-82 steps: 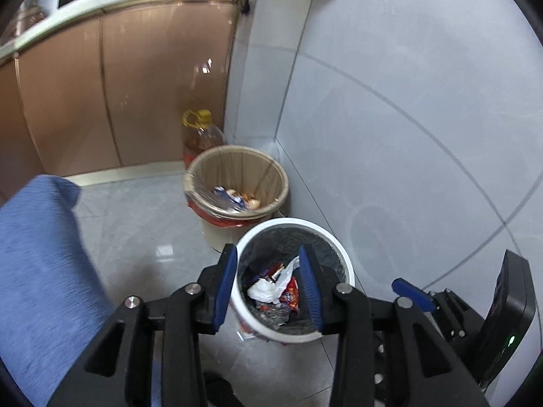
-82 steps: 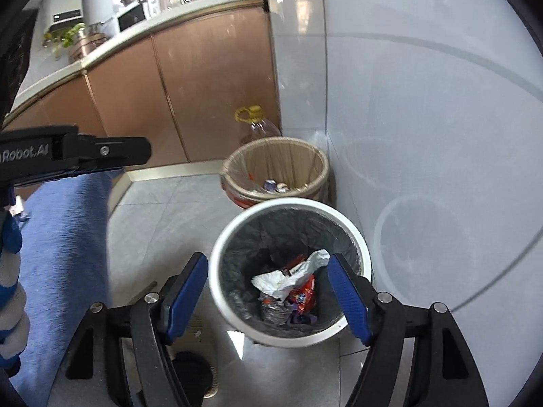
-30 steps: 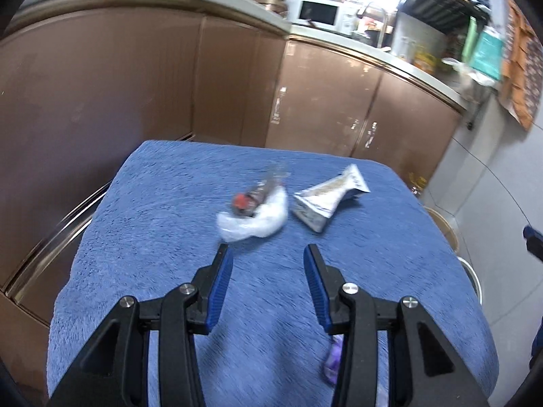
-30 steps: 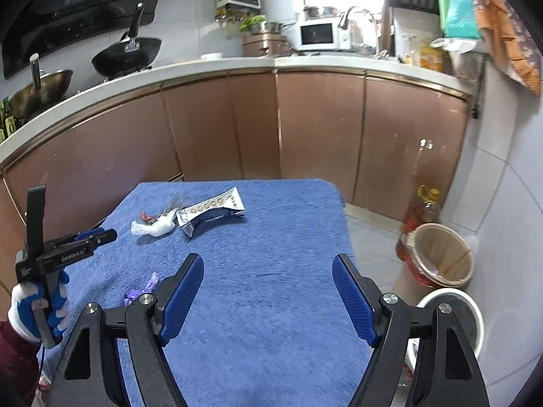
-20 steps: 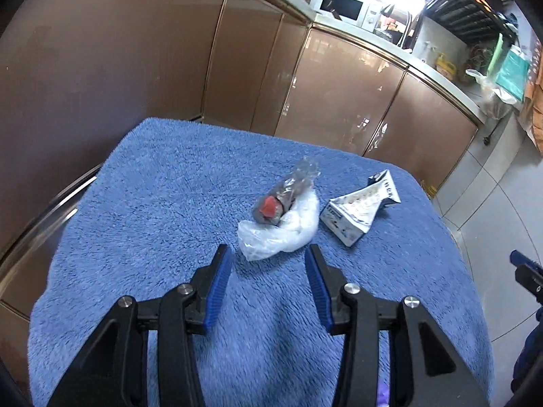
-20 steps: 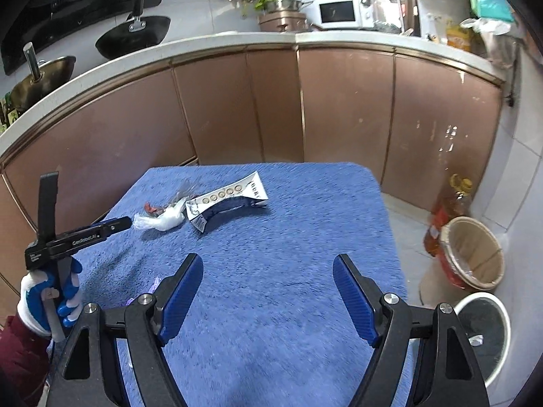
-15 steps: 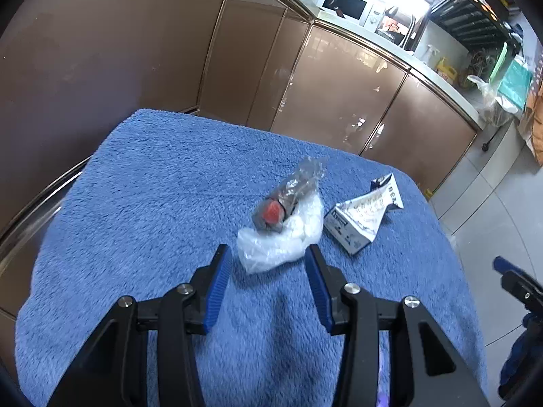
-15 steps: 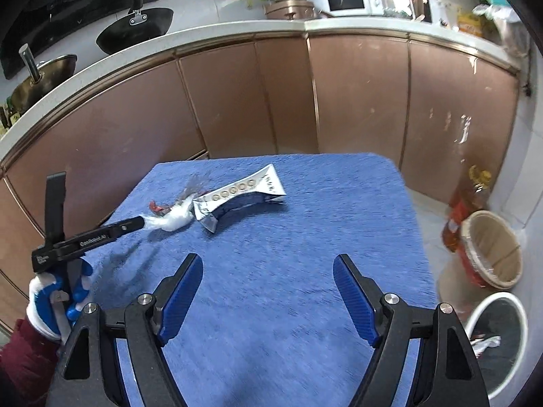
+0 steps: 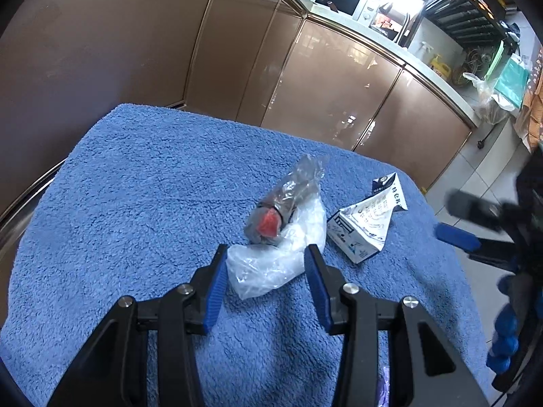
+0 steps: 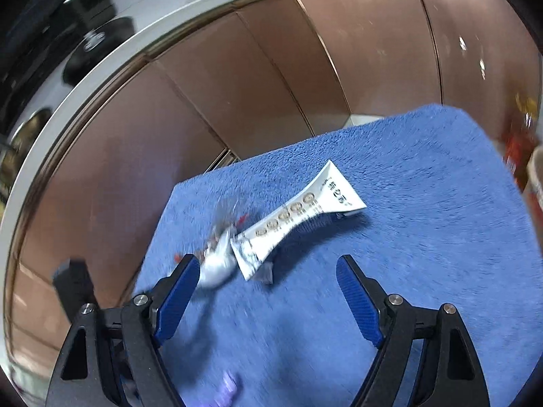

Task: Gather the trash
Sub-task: 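Grasp the clear plastic bag with the left tool while the right tool grasps the white milk carton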

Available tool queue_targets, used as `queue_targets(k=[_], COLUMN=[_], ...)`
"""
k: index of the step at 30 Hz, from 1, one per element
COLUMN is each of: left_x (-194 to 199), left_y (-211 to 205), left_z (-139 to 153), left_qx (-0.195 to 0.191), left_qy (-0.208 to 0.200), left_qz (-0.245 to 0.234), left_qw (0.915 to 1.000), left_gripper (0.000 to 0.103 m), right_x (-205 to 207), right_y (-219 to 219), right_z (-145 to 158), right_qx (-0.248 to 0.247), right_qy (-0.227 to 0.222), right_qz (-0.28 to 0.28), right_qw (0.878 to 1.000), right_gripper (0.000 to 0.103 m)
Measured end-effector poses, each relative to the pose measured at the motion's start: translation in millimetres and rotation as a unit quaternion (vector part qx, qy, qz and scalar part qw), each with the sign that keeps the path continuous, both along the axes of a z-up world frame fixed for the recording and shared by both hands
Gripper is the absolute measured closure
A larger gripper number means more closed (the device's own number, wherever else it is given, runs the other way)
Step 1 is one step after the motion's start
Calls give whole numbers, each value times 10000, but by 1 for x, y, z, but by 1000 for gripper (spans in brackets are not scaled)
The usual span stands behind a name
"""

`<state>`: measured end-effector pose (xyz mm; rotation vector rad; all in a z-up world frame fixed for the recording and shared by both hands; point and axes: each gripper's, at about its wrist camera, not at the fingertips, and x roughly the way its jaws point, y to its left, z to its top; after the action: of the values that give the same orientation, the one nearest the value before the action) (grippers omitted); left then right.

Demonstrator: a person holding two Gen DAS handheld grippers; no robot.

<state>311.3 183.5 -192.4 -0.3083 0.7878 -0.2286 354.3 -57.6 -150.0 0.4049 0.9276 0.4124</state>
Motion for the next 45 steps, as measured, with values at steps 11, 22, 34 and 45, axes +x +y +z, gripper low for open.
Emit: queue_targets(k=[11,22,34,45], left_x=[3,0,4,2], left_y=[4,-10,-15,-22], left_z=[-4,-5,-6,-3], left_qx=[-285,-157,-87,101], left_qy=[-72,-44,-32,-145], left_qz=[-285,-527,-564,-627], left_qw=[9992,9985,9984,9979], left_gripper=[71,87,89,97], right_x=[53,80,83,42], right_y=[28,29,6,-32], right_z=[-22,-45,-60,-46], right_qx=[-184,-275,767,1471], right_qy=[922,1179,1211,760], right_qz=[-615,-942,-888,-593], right_qw=[9937,9882,9857,9844], right_gripper=[22,37,58,71])
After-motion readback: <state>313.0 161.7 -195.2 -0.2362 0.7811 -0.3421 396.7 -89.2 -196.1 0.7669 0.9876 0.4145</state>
